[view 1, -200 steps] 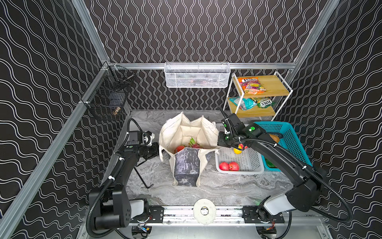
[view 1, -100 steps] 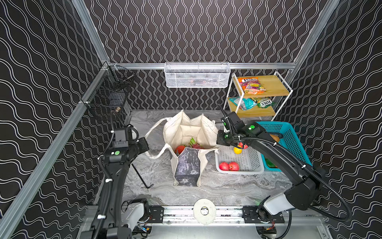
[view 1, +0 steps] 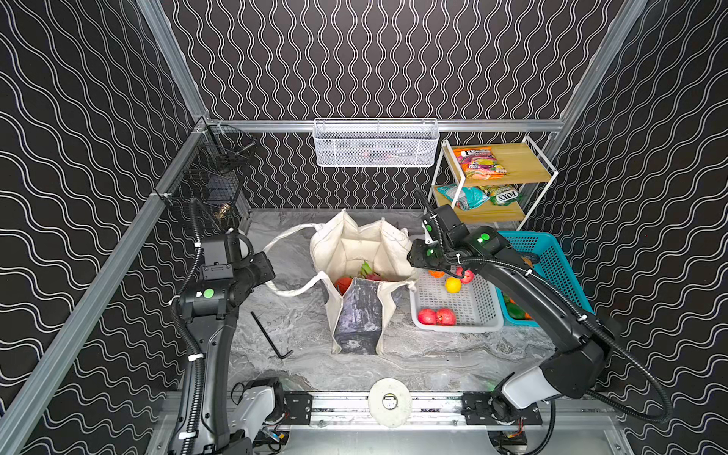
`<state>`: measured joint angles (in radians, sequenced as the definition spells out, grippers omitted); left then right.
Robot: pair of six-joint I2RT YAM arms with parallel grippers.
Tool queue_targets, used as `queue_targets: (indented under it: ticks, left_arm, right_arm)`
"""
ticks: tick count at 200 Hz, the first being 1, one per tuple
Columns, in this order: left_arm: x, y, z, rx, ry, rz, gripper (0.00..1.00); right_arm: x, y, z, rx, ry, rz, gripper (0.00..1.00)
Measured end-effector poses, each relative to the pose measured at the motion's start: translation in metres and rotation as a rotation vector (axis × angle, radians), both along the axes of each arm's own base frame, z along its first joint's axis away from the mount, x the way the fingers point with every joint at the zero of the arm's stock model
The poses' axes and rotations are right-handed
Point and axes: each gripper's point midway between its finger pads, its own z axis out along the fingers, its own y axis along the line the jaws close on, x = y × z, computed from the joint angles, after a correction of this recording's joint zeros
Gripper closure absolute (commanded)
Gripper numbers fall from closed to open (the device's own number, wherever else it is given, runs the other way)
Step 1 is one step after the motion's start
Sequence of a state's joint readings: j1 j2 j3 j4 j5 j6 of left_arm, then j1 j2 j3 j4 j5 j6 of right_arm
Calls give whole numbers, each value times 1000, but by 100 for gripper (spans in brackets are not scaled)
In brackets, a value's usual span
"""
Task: Place the food into the grocery bag and tie it
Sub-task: 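Lower the right gripper to the tote bag's other handle strap and close on it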
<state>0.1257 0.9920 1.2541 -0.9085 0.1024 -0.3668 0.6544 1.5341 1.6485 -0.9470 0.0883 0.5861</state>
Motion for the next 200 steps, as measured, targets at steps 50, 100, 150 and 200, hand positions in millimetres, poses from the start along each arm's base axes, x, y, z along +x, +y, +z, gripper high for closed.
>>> queue_targets:
  ticks: [50,100,150,200]
  left_arm:
    - [4,14,0,13,23,45,100]
    - [2,46,-23,72,106,122,100]
    - [0,62,-47,74,169,159,100]
    - [6,54,-58,23,181,119,100]
  right_arm:
    - [4,-45,13,7,-49,-115,46]
    - [2,-70,-45,58,114,-189,46]
    - [6,-45,-90,122,258,-141,55]
    - [21,-10,-98,175,303,-57,61]
